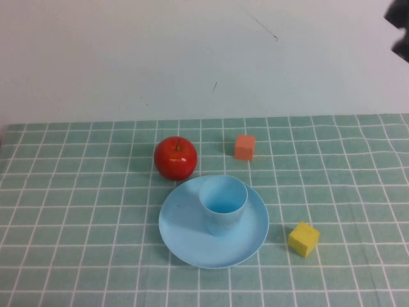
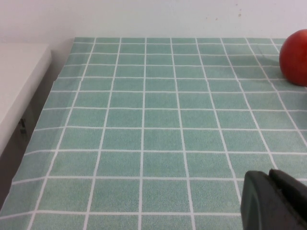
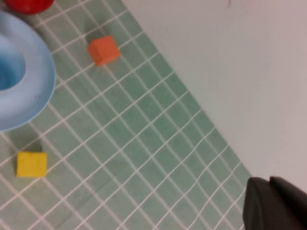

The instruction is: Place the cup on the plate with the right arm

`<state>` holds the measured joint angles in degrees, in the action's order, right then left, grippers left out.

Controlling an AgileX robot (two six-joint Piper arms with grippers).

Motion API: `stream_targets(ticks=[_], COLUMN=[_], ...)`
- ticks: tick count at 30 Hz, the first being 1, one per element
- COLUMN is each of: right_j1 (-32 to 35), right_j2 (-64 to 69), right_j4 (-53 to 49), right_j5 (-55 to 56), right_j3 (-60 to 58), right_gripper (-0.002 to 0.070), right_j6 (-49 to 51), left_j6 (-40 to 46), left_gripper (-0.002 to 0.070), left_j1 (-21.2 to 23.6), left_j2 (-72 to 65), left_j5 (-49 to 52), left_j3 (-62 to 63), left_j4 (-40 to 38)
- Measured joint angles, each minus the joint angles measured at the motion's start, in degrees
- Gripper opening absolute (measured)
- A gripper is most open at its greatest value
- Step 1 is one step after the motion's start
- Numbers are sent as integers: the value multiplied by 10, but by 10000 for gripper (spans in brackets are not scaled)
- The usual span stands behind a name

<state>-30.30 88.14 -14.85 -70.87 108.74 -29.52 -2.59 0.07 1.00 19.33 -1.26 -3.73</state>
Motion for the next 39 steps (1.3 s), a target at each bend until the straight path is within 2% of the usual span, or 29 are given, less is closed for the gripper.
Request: stream_targets(ticks=[12, 21, 28, 39], right_j1=[0, 0, 0, 0], right_j2=[-324, -498, -579, -590], right_j4=[-7, -28, -11, 20], right_j5=[108, 181, 204, 202], right_j3=[-455, -706, -790, -803], right_gripper=[3, 3, 3, 3], right_j6=[110, 255, 283, 287], left_j6=[0, 0, 0, 0], left_gripper=[-4, -4, -4, -4], left_j1=[0, 0, 0, 0], left_j2=[0, 0, 0, 0], left_j5=[0, 0, 0, 0], left_j3=[0, 0, 0, 0], left_j4=[0, 0, 0, 0])
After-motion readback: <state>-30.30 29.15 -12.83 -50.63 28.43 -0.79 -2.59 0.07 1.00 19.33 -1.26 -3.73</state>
